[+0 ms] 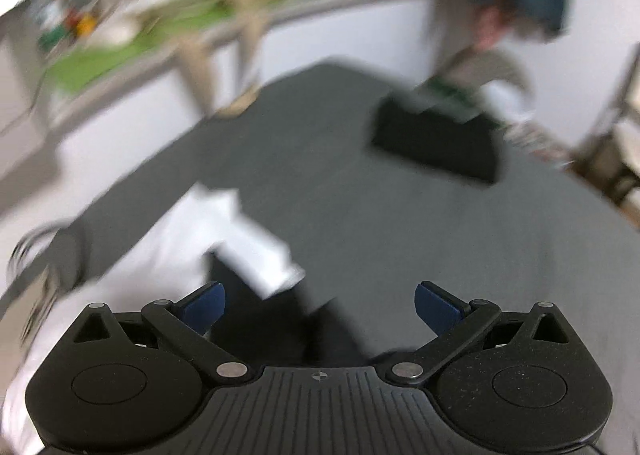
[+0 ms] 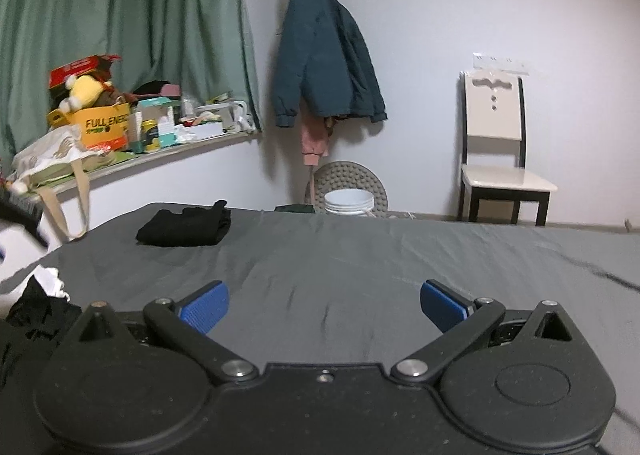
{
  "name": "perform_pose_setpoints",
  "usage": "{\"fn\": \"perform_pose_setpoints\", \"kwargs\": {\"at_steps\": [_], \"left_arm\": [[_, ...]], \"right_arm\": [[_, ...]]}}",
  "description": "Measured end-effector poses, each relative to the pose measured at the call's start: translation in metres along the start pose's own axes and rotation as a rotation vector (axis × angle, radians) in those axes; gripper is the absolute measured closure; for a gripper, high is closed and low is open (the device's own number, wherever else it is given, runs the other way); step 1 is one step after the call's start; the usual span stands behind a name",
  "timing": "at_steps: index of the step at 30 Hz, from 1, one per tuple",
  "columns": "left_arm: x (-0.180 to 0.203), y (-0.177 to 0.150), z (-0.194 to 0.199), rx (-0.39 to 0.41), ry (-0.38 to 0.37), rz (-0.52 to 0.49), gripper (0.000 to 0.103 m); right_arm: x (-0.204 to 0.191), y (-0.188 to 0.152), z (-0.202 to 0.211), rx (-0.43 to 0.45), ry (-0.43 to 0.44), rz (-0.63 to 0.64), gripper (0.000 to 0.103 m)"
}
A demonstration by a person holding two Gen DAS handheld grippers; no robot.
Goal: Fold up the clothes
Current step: 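Grasp the black trousers from the pile with the left gripper and lift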
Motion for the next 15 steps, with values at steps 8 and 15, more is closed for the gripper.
{"fn": "perform_pose_setpoints", "kwargs": {"at_steps": [8, 15], "left_arm": [[0.004, -0.016, -0.033, -0.165, 0.169, -0.047, 0.029], [-0.011, -0.035, -0.064, -0.257, 0.074, 0.089, 0.099]], "right_arm": [[0.006, -0.003, -0.003, -0.017, -0.011, -0.019, 0.000], [0.010, 0.004, 0.000, -0.002, -0.013, -0.036, 0.000]]}}
Point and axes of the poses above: each gripper's, at about its wrist camera, not at the fingertips, and z roughly against the way its jaws point, x to its right, y to its top, the point moved 2 cm from there along -z, roughly the way its jaws point, and after that the axes turned 12 degrees about -z, right-handed, at the moved point
